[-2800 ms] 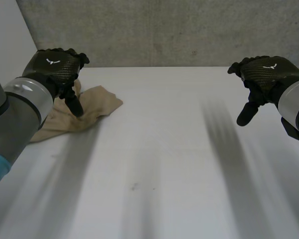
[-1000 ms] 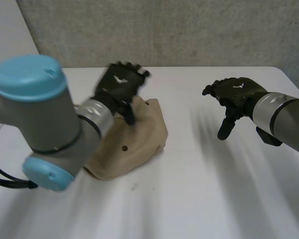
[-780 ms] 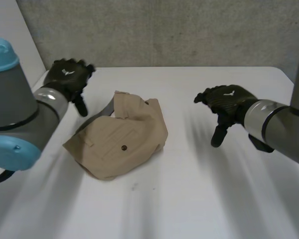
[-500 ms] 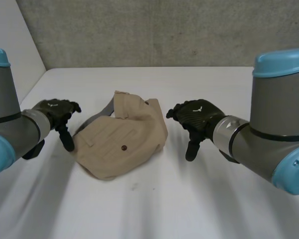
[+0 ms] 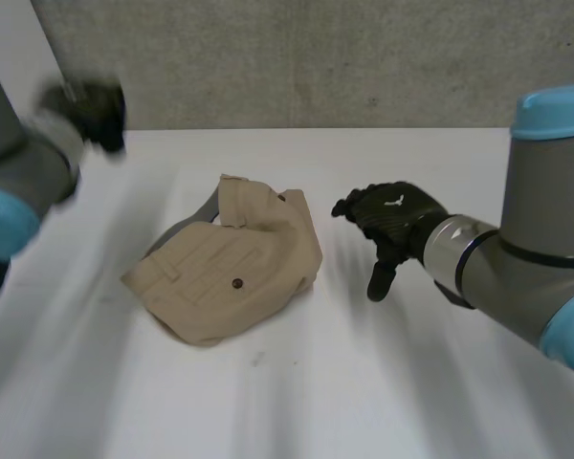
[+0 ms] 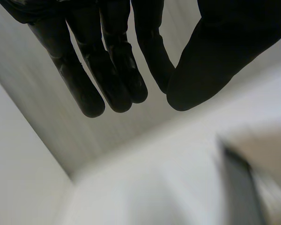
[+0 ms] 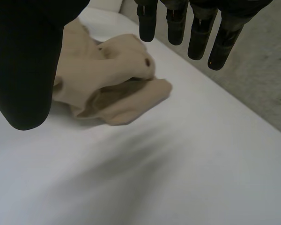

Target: Fold the shorts.

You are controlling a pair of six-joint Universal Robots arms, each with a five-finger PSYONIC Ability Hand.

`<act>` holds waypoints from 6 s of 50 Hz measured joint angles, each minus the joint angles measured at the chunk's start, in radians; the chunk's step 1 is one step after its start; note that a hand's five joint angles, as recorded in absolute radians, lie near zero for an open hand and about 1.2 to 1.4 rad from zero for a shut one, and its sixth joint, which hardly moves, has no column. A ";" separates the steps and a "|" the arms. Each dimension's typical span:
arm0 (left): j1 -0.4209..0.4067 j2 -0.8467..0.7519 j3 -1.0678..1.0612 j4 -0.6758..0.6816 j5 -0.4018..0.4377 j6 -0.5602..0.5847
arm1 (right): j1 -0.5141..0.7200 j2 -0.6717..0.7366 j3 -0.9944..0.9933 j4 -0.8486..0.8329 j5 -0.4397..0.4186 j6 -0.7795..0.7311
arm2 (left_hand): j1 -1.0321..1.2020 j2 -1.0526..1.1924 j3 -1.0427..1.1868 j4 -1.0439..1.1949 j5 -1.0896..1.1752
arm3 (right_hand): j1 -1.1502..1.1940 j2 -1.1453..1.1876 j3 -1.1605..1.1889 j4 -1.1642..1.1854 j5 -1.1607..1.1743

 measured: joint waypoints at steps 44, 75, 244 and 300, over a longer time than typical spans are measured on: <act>-0.017 0.080 -0.522 0.086 0.037 -0.027 | -0.068 -0.035 0.044 0.004 -0.005 -0.011 | -0.626 -0.685 -0.678 -0.680 -0.618 | 0.000 0.000 0.000 0.000 0.000; 0.005 0.030 0.012 0.155 -0.102 -0.023 | -0.083 -0.047 0.033 0.002 -0.001 -0.015 | -0.013 -0.001 -0.001 0.000 -0.008 | 0.000 0.000 0.000 0.000 0.000; -0.059 0.468 -0.438 -0.163 0.202 -0.014 | -0.203 -0.428 0.164 0.087 -0.013 -0.269 | -0.020 0.002 0.003 0.001 0.003 | 0.826 0.964 0.986 0.957 0.917; -0.154 0.169 -0.755 0.246 0.105 -0.008 | -0.135 -0.006 0.214 -0.171 0.115 -0.135 | -0.668 -0.715 -0.706 -0.707 -0.644 | 0.826 0.964 0.986 0.957 0.935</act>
